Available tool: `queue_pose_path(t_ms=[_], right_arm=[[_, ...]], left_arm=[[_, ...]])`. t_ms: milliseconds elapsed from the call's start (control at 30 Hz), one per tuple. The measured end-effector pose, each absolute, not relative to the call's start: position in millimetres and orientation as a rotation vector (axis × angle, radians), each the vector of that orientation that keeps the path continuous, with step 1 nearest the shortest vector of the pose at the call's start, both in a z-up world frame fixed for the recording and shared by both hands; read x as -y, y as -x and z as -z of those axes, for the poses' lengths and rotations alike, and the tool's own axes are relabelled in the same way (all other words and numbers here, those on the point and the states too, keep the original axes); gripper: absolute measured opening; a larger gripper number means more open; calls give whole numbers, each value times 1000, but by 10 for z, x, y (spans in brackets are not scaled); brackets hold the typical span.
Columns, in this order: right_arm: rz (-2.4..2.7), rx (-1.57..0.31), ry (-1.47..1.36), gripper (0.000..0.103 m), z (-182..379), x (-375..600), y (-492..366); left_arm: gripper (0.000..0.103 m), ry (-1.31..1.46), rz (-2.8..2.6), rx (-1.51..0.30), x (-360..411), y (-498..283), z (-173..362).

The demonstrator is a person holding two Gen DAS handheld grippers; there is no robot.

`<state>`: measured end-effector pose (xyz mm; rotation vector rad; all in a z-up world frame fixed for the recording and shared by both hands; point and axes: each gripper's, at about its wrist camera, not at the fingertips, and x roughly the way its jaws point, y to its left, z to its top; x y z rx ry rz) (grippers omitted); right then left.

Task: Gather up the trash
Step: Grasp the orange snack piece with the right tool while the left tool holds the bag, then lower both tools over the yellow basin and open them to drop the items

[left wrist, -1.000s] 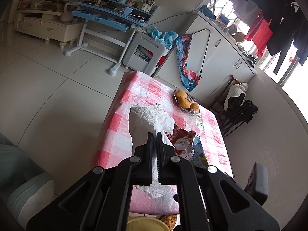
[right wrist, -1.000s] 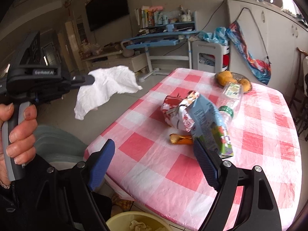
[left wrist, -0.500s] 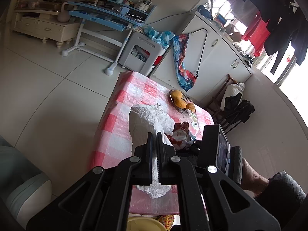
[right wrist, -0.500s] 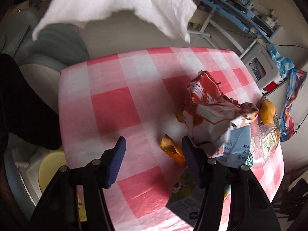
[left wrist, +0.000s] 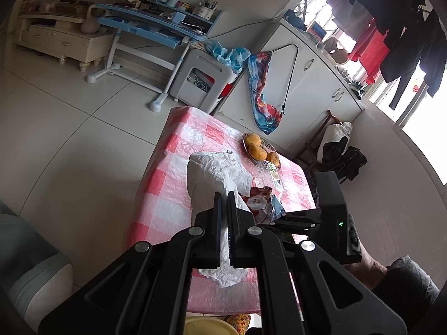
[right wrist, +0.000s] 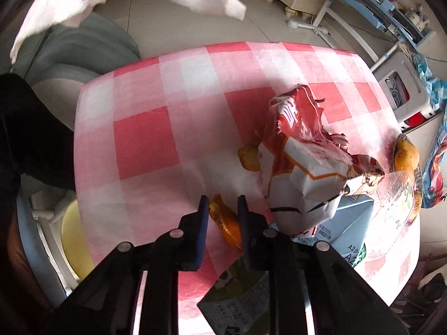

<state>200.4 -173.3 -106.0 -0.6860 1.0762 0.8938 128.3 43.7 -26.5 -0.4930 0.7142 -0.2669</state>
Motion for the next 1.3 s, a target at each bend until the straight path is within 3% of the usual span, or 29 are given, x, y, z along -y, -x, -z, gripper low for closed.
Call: queue_pose_path(t_ms=[367, 600, 900, 1067, 1300], right_arm=[[-977, -890, -77, 13, 537, 2179, -1486], [-975, -834, -175, 5, 406, 2275, -972], [-966, -839, -187, 5, 407, 2377, -552], [-869, -807, -203, 5, 503, 2546, -421], [-767, -748, -256, 22, 508, 2779, -390]], left_arm=[[3, 452, 275, -680, -414, -1094, 207], [3, 439, 269, -699, -408, -832, 280], [3, 403, 320, -747, -263, -283, 413], [3, 340, 356, -886, 77, 64, 718], [3, 90, 360, -1110, 634, 406, 1259]])
